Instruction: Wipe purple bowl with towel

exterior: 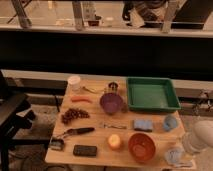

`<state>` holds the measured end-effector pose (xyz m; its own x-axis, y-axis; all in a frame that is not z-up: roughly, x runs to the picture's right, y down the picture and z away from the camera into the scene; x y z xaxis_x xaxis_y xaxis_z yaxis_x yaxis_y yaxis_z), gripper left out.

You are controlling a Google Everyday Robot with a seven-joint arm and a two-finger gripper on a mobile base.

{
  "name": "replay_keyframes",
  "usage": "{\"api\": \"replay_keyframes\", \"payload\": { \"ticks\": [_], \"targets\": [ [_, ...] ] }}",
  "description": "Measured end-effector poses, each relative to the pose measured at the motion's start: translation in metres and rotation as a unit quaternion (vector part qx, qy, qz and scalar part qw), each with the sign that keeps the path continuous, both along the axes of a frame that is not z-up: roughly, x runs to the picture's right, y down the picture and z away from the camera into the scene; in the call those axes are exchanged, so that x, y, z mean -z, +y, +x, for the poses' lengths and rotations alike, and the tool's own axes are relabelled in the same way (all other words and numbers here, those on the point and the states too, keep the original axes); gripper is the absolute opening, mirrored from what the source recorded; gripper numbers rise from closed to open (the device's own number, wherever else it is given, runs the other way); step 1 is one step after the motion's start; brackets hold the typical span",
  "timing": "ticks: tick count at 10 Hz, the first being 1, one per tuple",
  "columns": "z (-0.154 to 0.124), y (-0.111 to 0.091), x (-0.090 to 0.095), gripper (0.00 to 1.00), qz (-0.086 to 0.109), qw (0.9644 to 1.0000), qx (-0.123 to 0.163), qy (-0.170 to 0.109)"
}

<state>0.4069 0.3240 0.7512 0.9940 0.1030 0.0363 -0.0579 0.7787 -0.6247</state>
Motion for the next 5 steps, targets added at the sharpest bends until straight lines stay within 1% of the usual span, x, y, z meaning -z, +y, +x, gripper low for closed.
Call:
{"api": "replay_keyframes", "payload": {
  "ticks": [2,3,4,5],
  "targets": [
    [0.0007,0.0018,-0.003,0.67,-0.008,1.0,0.0,-0.003],
    [0.0011,0.0029,-0.0034,0.64,-0.01,0.9999,0.0,-0.004],
    [0.0015,0.0038,-0.0037,0.54,-0.012,0.9999,0.0,-0.006],
    [0.0018,0.005,-0.0024,0.46,-0.015,0.9999,0.001,-0.007]
  ]
}}
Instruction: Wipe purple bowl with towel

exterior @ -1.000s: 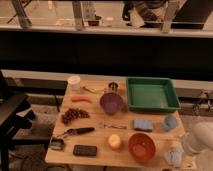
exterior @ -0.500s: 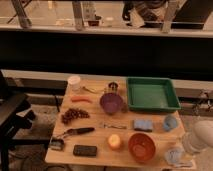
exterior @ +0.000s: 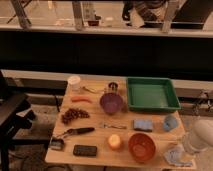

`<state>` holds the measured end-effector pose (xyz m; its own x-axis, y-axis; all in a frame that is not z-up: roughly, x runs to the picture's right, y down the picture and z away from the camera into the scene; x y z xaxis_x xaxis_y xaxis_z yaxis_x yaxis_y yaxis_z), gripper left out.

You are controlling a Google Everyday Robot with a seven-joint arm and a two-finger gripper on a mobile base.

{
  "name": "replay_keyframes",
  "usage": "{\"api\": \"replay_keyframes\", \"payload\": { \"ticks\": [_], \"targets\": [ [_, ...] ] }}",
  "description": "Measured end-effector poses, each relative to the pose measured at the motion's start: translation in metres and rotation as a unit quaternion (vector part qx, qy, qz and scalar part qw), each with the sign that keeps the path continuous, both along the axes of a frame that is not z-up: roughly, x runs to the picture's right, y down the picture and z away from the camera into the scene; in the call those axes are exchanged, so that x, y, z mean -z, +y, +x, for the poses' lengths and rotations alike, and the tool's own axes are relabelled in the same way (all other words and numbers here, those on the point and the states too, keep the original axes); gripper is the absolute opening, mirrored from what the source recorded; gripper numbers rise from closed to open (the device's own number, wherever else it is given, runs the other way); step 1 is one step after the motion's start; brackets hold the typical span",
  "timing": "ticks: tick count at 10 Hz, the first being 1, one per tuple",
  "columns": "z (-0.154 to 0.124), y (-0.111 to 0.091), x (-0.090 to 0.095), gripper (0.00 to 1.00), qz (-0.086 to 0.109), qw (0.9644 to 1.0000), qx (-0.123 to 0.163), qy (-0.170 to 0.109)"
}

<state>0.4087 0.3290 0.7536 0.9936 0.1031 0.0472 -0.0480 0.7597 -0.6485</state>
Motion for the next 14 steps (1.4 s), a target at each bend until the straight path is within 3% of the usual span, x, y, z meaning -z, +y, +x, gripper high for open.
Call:
{"api": "replay_keyframes", "payload": {
  "ticks": [3,5,8,12,14],
  "targets": [
    [0.001,-0.001,0.002,0.15,0.011,0.9999,0.0,0.0],
    [-0.003,-0.006,0.005,0.02,0.023,0.9997,0.006,0.001],
    [-0.012,-0.021,0.022,0.0,0.049,0.9988,0.01,-0.001],
    [-0.028,-0.059,0.065,0.0,0.088,0.996,0.018,-0.001],
    [-0.047,-0.081,0.084,0.0,0.109,0.9933,0.036,-0.01]
  ]
}}
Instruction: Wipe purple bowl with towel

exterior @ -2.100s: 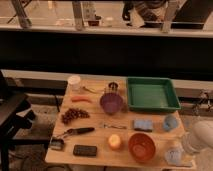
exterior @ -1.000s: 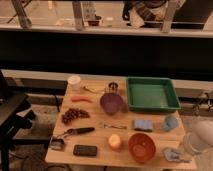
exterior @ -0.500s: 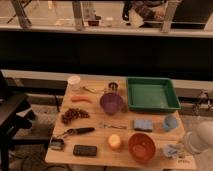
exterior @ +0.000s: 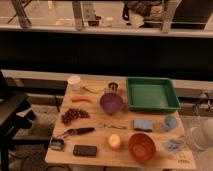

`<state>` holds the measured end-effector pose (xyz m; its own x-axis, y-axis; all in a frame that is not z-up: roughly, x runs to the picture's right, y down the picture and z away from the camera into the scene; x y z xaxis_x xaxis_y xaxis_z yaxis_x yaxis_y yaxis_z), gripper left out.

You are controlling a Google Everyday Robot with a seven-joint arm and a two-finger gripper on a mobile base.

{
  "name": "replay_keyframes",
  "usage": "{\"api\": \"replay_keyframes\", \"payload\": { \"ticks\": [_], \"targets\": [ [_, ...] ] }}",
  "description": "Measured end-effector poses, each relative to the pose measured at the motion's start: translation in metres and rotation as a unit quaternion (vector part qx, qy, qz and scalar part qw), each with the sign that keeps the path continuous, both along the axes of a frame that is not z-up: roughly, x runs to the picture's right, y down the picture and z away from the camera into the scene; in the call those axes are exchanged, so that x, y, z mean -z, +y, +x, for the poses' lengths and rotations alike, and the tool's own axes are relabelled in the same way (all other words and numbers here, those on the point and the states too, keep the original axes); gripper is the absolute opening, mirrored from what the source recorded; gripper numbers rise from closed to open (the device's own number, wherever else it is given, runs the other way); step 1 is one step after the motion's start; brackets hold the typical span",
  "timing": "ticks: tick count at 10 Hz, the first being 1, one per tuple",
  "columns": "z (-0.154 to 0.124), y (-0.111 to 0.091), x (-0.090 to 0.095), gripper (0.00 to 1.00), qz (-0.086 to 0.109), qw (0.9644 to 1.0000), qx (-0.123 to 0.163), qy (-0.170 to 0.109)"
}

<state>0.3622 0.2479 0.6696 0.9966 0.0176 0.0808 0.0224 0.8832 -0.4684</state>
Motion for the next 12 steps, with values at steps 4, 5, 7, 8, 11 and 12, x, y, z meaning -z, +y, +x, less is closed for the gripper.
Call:
{"api": "replay_keyframes", "payload": {
  "ticks": [4,5,7,8,11,12],
  "targets": [
    [-0.053,-0.047,-0.02,0.0,0.018,0.9966,0.069,-0.041],
    [-0.07,-0.06,-0.03,0.0,0.018,0.9947,0.087,-0.052],
    [-0.114,-0.084,-0.051,0.0,0.018,0.9889,0.123,-0.082],
    [-0.126,-0.087,-0.057,0.0,0.015,0.9869,0.133,-0.09],
    [-0.187,-0.1,-0.085,0.0,0.009,0.9764,0.172,-0.13],
    [-0.208,-0.101,-0.091,0.0,0.006,0.9726,0.184,-0.142]
  ]
}}
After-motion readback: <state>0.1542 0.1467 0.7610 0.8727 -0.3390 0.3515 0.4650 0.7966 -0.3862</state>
